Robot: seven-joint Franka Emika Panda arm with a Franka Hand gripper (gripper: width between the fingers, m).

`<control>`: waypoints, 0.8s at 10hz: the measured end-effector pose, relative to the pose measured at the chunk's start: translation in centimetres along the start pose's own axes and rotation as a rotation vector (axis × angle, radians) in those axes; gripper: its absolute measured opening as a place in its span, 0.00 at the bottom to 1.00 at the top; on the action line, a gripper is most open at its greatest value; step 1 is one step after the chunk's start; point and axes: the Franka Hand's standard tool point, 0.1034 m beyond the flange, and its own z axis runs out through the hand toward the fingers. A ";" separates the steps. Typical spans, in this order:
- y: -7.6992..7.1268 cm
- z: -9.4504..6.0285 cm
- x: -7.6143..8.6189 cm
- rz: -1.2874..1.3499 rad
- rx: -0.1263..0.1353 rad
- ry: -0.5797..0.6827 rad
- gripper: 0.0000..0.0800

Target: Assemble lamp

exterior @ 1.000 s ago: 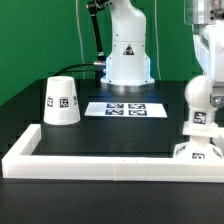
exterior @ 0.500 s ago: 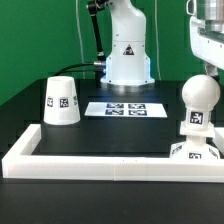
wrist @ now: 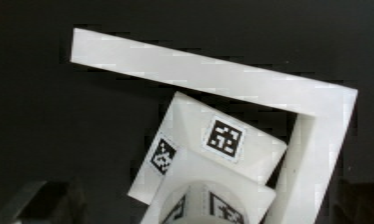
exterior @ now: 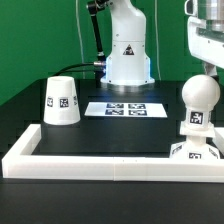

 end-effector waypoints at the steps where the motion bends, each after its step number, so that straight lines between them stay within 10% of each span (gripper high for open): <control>1: 0.4 0.1 -0.7 -0.084 -0.004 -0.001 0.87; 8: 0.7 0.1 -2.2 -0.268 -0.016 0.003 0.87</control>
Offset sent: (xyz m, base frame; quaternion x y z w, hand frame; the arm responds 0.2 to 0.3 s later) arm -0.0198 0.0109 0.0042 -0.0476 0.0245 -0.1401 0.9887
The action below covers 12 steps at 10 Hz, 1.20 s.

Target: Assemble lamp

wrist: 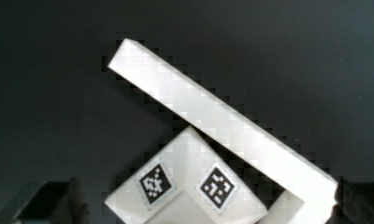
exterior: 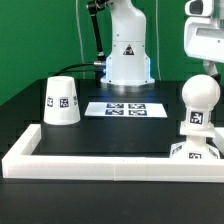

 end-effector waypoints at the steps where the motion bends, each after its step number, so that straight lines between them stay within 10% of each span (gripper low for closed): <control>1: 0.7 0.2 0.3 -0.108 -0.026 -0.004 0.87; 4: 3.7 0.5 2.4 -0.444 -0.068 -0.013 0.87; 10: 5.4 0.2 6.2 -0.548 -0.067 0.003 0.87; 12: 8.0 0.6 7.5 -0.681 -0.059 0.008 0.87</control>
Offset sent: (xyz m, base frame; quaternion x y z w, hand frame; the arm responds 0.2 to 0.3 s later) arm -0.0214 -0.0479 -0.0022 -0.0240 0.0212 -0.2454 0.9689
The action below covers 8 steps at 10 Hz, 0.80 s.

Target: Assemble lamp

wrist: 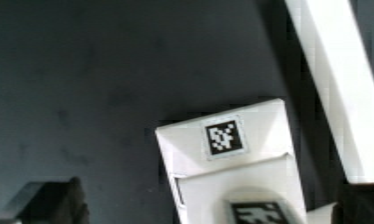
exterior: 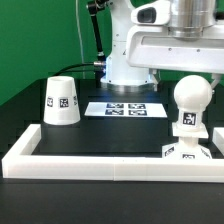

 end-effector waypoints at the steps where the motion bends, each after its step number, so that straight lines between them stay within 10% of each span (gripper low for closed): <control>1: 1.4 0.2 0.0 -0.073 0.000 0.009 0.87; 8: 6.2 0.3 1.3 -0.225 0.000 0.021 0.87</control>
Offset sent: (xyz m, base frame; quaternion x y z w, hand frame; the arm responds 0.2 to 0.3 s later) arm -0.0076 -0.0295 0.0013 -0.0001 -0.0207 -0.0953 0.9952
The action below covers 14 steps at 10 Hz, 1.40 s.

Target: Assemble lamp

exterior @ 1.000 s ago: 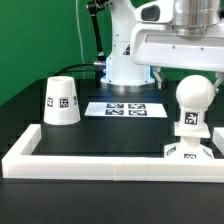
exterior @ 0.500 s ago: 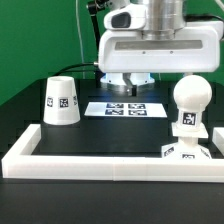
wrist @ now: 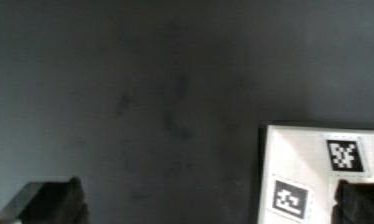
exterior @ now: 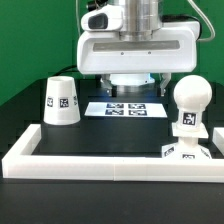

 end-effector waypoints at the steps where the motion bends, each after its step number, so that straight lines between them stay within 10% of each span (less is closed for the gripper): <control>1: 1.3 0.2 -0.9 -0.023 -0.001 -0.002 0.87; 5: 6.5 -0.1 -6.1 -0.007 0.006 -0.017 0.87; 14: 8.1 -0.4 -14.4 0.010 0.023 -0.029 0.87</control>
Offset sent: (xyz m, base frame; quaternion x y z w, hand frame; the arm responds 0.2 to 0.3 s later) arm -0.0690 -0.0409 0.0071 0.0105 0.0043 0.0008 0.9999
